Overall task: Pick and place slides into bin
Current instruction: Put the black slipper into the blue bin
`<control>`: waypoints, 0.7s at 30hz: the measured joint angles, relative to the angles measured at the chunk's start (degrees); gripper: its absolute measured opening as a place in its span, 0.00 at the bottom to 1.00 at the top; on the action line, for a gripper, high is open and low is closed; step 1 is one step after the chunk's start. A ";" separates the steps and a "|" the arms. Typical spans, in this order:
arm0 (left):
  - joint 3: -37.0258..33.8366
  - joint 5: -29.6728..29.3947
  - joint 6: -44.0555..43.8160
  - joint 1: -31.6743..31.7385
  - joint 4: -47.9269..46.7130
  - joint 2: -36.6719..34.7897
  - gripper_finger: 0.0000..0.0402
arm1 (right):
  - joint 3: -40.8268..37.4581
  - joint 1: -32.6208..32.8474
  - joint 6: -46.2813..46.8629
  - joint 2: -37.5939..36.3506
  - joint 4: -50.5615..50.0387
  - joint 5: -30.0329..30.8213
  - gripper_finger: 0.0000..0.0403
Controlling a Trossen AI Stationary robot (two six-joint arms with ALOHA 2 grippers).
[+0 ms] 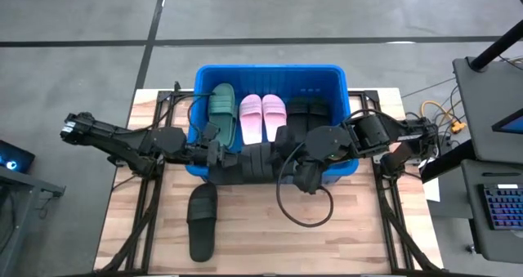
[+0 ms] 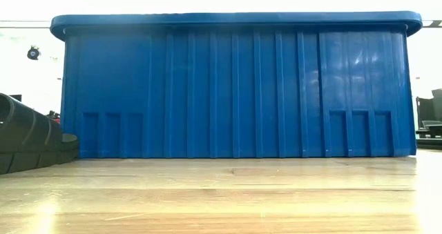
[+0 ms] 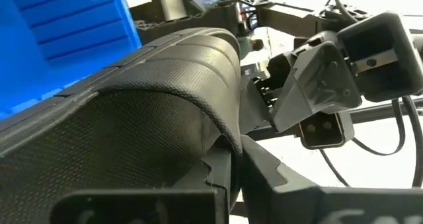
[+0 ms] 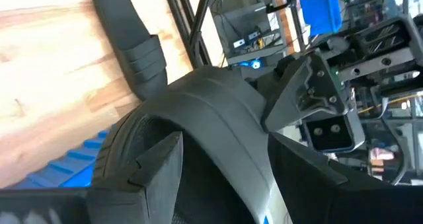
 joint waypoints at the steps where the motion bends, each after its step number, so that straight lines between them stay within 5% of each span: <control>1: 0.00 0.26 0.33 0.00 0.86 0.38 0.00 | 0.00 0.00 -0.43 0.00 -0.01 0.00 0.53; 21: 1.77 6.21 0.39 0.15 2.38 2.63 0.00 | -0.15 0.11 -1.40 -0.07 -0.06 -0.42 0.53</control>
